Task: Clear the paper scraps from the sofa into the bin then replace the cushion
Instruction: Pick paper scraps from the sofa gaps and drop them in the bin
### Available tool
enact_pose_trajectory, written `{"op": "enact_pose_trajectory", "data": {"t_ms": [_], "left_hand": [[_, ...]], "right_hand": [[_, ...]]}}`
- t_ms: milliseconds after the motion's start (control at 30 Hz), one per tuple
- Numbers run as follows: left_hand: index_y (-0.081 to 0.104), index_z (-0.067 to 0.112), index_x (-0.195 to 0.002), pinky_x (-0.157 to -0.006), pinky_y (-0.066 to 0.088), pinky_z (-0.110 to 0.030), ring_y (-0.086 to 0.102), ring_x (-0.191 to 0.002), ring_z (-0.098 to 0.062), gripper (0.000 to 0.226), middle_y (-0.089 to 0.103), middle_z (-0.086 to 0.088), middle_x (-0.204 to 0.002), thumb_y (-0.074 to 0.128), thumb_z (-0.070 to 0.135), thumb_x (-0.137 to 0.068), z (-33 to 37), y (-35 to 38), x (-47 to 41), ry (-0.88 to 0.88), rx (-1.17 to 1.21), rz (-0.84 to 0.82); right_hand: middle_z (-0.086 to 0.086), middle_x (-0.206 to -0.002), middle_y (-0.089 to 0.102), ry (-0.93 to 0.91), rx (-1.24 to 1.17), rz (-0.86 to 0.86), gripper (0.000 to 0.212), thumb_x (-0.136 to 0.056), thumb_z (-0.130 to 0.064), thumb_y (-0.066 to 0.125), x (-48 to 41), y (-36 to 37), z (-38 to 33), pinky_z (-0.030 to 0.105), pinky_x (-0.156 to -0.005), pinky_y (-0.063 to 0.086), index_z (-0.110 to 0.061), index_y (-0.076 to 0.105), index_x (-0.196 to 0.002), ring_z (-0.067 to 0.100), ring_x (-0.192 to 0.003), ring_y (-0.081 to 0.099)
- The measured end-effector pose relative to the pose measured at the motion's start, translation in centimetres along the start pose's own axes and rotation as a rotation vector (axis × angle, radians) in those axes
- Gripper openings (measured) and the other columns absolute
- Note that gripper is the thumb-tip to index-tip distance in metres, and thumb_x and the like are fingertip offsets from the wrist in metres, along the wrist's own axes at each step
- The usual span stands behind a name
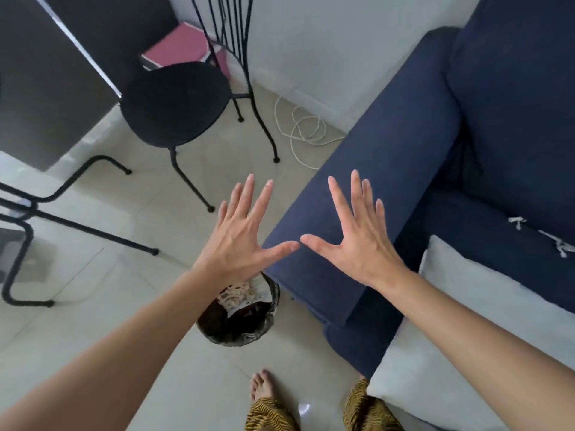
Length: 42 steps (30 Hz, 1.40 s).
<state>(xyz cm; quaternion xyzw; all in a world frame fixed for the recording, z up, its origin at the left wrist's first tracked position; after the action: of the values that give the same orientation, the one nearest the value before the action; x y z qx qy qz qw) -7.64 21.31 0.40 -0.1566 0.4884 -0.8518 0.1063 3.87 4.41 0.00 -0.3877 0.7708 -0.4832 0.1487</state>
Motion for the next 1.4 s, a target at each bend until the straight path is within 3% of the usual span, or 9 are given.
{"op": "enact_pose_trajectory", "data": {"t_ms": [433,767,1100,1300,1400], "left_hand": [[-0.01,0.039,-0.159,-0.123,0.002,-0.053,-0.014,-0.154,-0.022,0.109,-0.017,0.002,-0.168,0.047,0.085,-0.078,22.5,8.5,-12.8,0.309,-0.061,-0.14],[-0.009,0.037,-0.159,-0.123,0.003,-0.051,-0.013,-0.154,-0.02,0.111,-0.015,0.006,-0.168,0.046,0.085,-0.076,36.0,19.3,-18.5,0.453,-0.109,-0.313],[-0.003,0.04,-0.159,-0.122,0.02,-0.049,-0.006,-0.154,-0.015,0.108,-0.006,0.011,-0.169,0.049,0.086,-0.076,43.2,30.3,-24.3,0.514,-0.208,-0.463],[-0.001,0.043,-0.158,-0.117,0.031,-0.046,0.023,-0.15,-0.023,0.104,0.022,-0.004,-0.164,0.048,0.085,-0.076,44.0,37.4,-27.2,0.503,-0.354,-0.553],[0.0,0.043,-0.158,-0.11,0.04,-0.046,0.035,-0.141,-0.024,0.09,0.032,-0.005,-0.158,0.049,0.071,-0.087,43.6,41.1,-28.5,0.544,-0.472,-0.637]], "right_hand": [[0.01,-0.171,-0.017,0.297,-0.037,0.233,0.109,-0.078,-0.088,0.04,6.0,-12.8,21.5,0.06,-0.124,0.003,-0.037,-0.008,-0.162,0.033,-0.158,-0.011],[0.011,-0.171,-0.015,0.567,-0.085,0.301,0.108,-0.079,-0.087,0.041,13.4,-15.7,37.8,0.057,-0.124,0.004,-0.037,-0.01,-0.161,0.034,-0.158,-0.008],[0.006,-0.172,-0.007,0.807,-0.218,0.33,0.111,-0.081,-0.083,0.047,16.1,-14.3,50.9,0.055,-0.126,0.006,-0.032,-0.008,-0.162,0.024,-0.159,-0.004],[0.005,-0.172,0.005,1.0,-0.293,0.341,0.114,-0.083,-0.082,0.048,15.8,-10.0,57.4,0.054,-0.126,0.015,-0.019,-0.002,-0.163,0.021,-0.158,0.006],[0.006,-0.169,0.016,1.052,-0.268,0.339,0.111,-0.084,-0.08,0.049,14.8,-7.7,59.9,0.055,-0.124,0.019,-0.014,0.008,-0.163,0.021,-0.157,0.013]]}}
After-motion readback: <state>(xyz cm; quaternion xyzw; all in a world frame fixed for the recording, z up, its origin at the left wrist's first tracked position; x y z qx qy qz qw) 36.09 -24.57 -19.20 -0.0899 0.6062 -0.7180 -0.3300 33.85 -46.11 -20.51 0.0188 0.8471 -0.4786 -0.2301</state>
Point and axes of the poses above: each hand's wrist, its own x-axis away from the middle knuckle, its own y-axis out of the palm, z = x × y, the point moved 6 cm from there along -x, towards the middle knuckle
